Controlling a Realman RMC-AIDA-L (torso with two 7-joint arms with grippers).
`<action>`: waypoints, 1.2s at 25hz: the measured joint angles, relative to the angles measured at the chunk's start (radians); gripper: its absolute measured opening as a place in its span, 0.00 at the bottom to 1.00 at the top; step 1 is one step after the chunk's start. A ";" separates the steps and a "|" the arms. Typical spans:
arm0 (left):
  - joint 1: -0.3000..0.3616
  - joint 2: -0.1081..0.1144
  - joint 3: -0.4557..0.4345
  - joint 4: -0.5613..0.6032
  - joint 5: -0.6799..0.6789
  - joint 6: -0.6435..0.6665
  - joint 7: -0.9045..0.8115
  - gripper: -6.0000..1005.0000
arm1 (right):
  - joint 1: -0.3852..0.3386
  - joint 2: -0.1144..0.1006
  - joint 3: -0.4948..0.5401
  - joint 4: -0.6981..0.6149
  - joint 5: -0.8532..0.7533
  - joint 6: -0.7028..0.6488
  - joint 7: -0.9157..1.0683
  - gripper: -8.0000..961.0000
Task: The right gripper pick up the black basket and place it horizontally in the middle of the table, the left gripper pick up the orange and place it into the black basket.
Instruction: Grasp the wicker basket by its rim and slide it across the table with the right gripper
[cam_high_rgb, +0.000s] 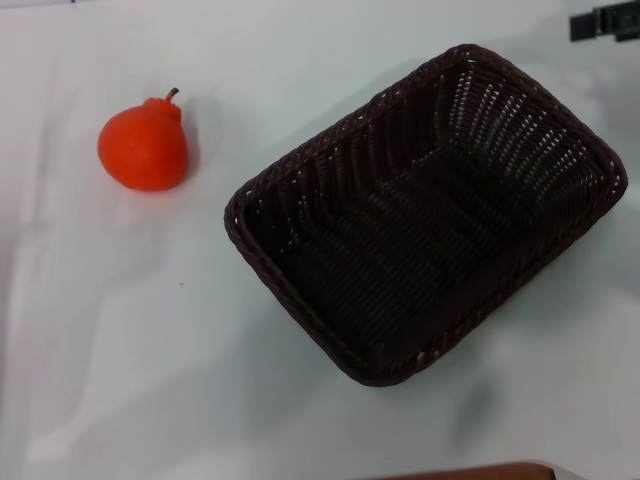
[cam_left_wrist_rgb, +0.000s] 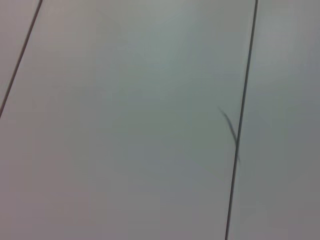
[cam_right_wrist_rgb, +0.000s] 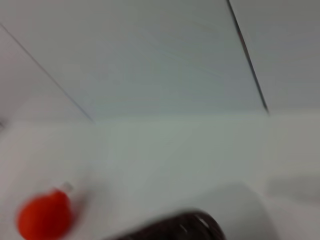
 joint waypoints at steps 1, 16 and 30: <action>-0.001 0.000 0.000 -0.002 0.000 0.002 0.000 0.88 | 0.017 0.001 -0.007 -0.021 -0.052 0.024 0.025 0.92; 0.009 0.000 0.001 -0.011 0.000 0.008 0.000 0.88 | 0.099 0.046 -0.138 0.070 -0.269 -0.008 0.089 0.87; 0.011 0.000 -0.005 -0.010 0.000 0.011 0.002 0.87 | 0.089 0.068 -0.150 0.210 -0.236 -0.140 0.052 0.80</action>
